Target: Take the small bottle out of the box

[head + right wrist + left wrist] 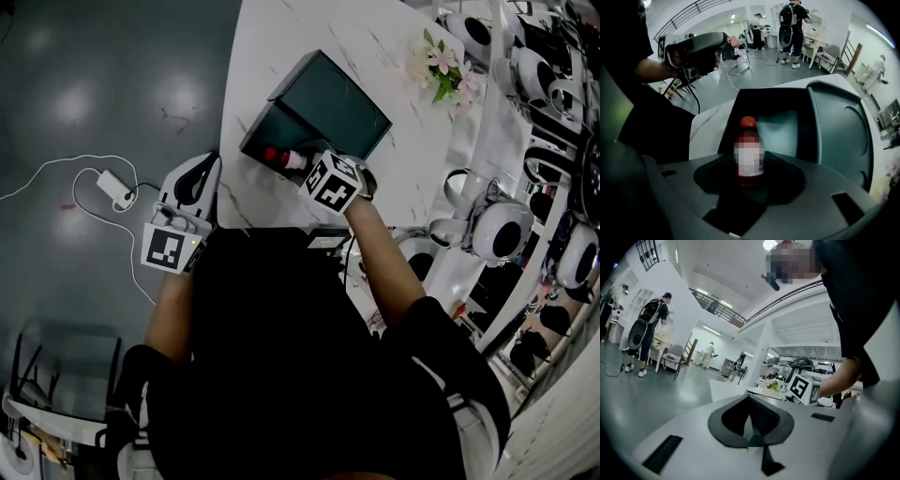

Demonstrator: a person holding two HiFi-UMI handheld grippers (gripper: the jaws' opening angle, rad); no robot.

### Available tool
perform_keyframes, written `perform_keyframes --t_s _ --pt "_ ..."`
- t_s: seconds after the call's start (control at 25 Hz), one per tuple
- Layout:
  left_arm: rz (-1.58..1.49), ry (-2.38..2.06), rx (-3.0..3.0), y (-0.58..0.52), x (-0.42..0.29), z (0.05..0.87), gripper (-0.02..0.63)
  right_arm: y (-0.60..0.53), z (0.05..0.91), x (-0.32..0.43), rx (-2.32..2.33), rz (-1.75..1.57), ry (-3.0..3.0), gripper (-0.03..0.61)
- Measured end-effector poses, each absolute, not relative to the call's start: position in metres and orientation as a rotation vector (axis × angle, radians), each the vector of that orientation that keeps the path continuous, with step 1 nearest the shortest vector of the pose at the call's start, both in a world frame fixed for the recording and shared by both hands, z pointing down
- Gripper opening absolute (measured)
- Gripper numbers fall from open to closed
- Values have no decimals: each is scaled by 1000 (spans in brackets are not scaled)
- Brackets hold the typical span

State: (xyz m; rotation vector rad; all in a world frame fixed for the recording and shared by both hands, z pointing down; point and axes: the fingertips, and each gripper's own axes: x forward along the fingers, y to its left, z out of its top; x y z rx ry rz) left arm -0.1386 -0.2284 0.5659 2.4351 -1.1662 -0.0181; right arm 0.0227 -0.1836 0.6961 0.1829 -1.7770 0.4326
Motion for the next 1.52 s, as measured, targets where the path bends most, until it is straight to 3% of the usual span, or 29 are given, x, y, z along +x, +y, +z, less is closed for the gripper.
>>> perform_keyframes --t_s 0.4,0.64,1.04,1.52 --pt "-28 -1199 2431 -222 -139 567 15 -191 702 18 192 322 -1774 212" --pt "-28 -1229 2496 -213 -136 542 15 -217 661 8 334 260 -1916 210" --pt "-36 -1389 2651 -217 -120 450 14 -259 469 7 684 157 -2455 210" --pt "-19 -1640 2753 -171 -89 328 14 -200 266 109 1015 -34 -3126 210"
